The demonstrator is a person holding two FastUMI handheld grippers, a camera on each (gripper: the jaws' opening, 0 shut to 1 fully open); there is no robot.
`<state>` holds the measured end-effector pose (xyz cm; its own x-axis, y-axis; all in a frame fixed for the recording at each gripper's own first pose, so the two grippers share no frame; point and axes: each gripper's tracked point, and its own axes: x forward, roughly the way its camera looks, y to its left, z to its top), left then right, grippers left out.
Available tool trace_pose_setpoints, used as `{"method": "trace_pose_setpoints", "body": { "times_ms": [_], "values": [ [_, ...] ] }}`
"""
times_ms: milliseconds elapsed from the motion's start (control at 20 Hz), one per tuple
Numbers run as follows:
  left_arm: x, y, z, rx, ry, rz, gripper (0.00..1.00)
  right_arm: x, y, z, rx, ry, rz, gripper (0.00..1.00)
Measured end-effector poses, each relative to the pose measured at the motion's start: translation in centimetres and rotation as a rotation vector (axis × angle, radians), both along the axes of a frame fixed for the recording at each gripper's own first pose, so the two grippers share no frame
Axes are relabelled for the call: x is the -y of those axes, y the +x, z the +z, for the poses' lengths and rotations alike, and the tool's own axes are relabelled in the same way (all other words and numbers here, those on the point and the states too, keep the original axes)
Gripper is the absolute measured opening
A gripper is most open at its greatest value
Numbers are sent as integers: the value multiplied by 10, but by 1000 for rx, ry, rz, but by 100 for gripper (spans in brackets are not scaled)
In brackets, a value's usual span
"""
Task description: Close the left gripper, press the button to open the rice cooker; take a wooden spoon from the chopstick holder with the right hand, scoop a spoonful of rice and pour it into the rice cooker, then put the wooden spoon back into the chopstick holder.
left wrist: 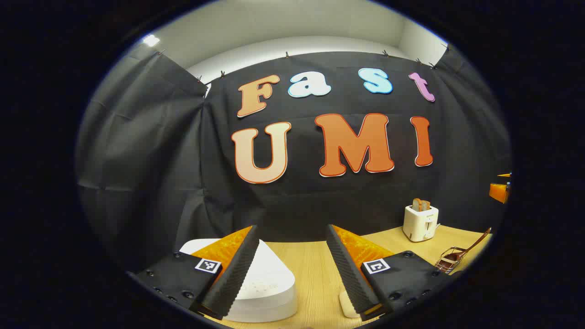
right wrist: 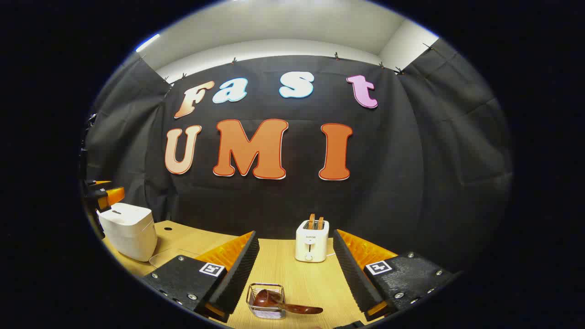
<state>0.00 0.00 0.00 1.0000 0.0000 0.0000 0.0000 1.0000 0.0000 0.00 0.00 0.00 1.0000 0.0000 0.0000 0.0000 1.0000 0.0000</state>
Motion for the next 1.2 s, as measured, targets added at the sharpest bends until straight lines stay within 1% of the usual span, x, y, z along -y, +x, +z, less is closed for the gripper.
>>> {"method": "trace_pose_setpoints", "body": {
  "times_ms": [50,200,300,550,750,900,950,1000,1100,1200],
  "values": [
    [-1,-1,-2,-5,-2,2,98,0,-1,2,7,1,3,96],
    [-6,-2,2,0,1,21,97,-9,-2,7,4,46,54,96],
    [-12,-1,4,3,0,34,98,-4,2,8,1,57,55,96],
    [-21,-2,2,-8,7,51,98,-7,3,22,23,12,59,96],
    [-23,-2,4,-7,14,54,98,-13,4,27,10,-18,69,96],
    [-20,1,5,-12,11,49,98,-16,4,44,34,-46,69,96],
    [-18,2,3,-17,10,42,98,-14,3,48,35,-54,64,99],
    [-17,2,4,-18,4,37,97,-11,1,52,34,-64,56,95],
    [-16,3,6,-22,10,39,98,-3,-1,63,35,-109,24,95],
    [-18,4,8,-22,10,42,97,-5,-5,83,83,-158,14,95]
  ]
}}
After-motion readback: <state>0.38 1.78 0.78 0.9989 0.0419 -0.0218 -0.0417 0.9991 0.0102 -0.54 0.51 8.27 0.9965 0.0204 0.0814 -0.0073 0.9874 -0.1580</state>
